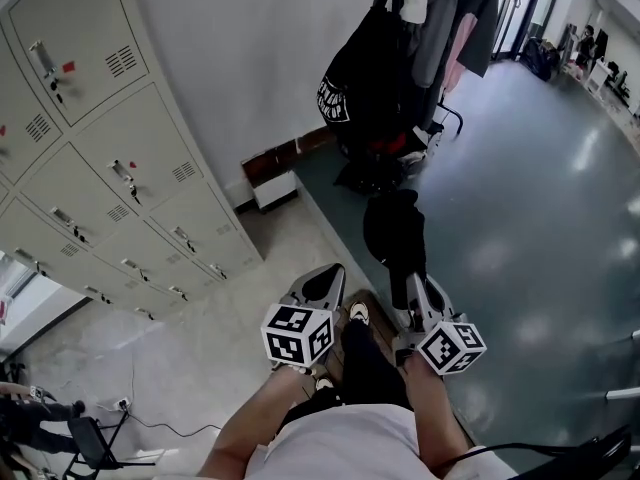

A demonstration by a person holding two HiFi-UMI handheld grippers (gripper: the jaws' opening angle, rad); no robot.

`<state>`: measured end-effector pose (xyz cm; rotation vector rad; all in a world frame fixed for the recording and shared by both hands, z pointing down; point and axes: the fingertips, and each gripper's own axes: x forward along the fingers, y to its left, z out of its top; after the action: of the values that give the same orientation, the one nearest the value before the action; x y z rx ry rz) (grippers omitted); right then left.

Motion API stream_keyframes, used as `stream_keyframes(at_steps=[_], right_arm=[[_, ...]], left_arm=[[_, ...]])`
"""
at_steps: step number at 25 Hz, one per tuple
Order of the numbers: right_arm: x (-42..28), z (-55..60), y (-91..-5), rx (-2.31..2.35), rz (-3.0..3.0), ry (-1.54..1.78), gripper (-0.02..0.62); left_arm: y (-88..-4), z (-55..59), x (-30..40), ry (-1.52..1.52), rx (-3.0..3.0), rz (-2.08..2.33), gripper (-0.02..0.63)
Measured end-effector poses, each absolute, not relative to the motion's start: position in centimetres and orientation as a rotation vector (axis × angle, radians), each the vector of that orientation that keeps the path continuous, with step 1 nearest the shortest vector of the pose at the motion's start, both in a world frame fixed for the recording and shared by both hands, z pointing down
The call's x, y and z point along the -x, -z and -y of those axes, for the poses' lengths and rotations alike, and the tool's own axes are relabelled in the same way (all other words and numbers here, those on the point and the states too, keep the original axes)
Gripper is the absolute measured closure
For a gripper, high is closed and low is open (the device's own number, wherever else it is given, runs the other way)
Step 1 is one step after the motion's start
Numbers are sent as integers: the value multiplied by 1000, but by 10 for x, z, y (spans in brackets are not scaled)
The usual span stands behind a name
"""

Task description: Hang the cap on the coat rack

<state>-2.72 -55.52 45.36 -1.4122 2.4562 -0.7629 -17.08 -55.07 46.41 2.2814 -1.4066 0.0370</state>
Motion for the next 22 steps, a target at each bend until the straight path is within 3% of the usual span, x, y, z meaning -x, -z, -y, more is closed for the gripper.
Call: stream_keyframes(at_steps=[10,22], right_arm=[[47,684,-427,1272,-2487,729,578],[56,843,-320,979,-2533,653,578]], left_arm=[[-425,673,170,-7,-2336,1444,603],[-338,828,160,17,-2288,1580,603]])
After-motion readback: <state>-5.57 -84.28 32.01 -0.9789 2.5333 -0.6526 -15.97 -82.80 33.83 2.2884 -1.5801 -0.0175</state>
